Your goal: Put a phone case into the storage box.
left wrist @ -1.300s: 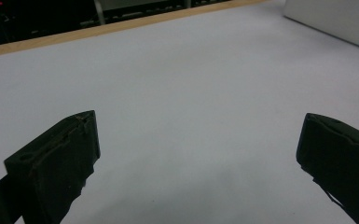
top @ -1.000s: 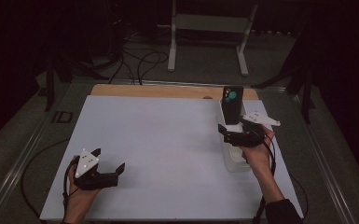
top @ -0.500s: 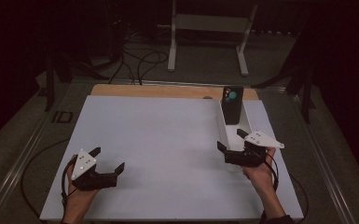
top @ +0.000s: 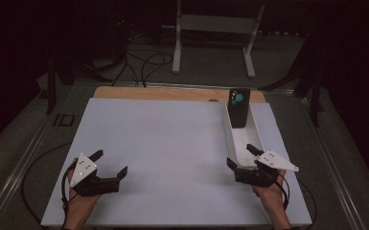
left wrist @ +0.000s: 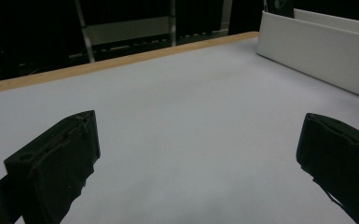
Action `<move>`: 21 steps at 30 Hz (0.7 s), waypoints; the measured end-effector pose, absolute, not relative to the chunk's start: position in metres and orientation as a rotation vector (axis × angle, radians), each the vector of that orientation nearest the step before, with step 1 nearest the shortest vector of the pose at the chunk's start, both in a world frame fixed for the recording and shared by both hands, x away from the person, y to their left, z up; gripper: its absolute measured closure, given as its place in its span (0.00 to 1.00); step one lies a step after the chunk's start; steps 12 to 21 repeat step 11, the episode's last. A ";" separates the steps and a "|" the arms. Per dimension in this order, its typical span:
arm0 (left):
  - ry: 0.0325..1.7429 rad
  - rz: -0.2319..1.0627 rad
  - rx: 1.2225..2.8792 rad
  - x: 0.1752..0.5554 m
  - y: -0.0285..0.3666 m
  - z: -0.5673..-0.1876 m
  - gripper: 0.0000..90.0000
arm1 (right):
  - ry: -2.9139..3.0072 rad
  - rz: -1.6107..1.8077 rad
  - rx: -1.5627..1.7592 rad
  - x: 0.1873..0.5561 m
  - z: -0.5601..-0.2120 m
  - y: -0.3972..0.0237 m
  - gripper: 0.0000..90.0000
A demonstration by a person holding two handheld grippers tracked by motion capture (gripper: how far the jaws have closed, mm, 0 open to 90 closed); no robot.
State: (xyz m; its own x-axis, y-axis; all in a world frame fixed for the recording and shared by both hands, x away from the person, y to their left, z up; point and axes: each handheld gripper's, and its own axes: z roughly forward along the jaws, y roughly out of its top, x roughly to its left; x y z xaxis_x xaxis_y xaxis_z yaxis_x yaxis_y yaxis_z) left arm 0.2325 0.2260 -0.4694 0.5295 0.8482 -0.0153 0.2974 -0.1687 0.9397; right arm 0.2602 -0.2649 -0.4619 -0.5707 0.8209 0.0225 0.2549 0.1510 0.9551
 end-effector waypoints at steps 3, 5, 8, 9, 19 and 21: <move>0.960 0.663 1.725 0.232 0.225 -0.469 0.00 | 1.915 1.426 1.006 0.254 -0.464 -0.264 0.10; 0.958 0.665 1.729 0.232 0.224 -0.469 0.00 | 1.911 1.436 1.006 0.252 -0.466 -0.264 0.10; 0.955 0.667 1.725 0.231 0.224 -0.469 0.00 | 1.910 1.436 1.016 0.250 -0.468 -0.266 0.10; 0.957 0.669 1.727 0.231 0.224 -0.469 0.00 | 1.907 1.443 1.019 0.250 -0.468 -0.267 0.10; 0.958 0.668 1.725 0.232 0.224 -0.469 0.00 | 1.905 1.439 1.019 0.250 -0.468 -0.268 0.10; 0.958 0.668 1.725 0.232 0.224 -0.469 0.00 | 1.905 1.439 1.019 0.250 -0.468 -0.268 0.10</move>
